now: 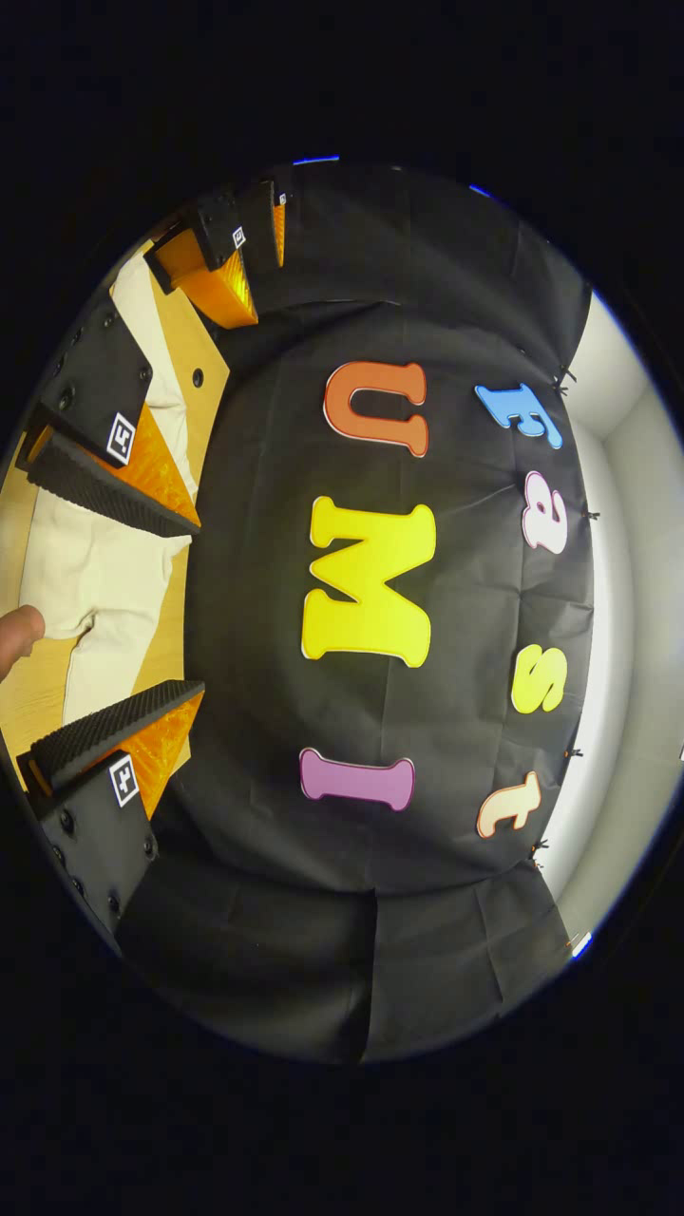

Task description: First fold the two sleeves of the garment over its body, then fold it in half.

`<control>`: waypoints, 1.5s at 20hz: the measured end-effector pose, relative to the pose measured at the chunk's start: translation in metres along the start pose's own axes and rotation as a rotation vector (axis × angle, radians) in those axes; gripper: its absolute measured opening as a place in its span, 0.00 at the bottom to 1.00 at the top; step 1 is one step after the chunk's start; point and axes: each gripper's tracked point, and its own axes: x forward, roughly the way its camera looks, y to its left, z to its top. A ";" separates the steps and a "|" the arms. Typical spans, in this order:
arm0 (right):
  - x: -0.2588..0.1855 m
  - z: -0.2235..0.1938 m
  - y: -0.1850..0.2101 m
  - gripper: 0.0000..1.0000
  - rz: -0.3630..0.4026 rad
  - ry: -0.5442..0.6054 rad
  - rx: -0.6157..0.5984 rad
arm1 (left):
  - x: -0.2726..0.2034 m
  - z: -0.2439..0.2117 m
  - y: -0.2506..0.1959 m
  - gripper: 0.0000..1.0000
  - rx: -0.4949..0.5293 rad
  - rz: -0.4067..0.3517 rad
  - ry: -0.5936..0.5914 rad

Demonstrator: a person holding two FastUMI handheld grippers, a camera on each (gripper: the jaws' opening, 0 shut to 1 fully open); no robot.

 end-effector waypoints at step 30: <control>0.083 -0.357 -0.400 0.94 -0.577 0.709 0.234 | -0.020 0.045 -0.119 0.98 0.128 0.037 -0.047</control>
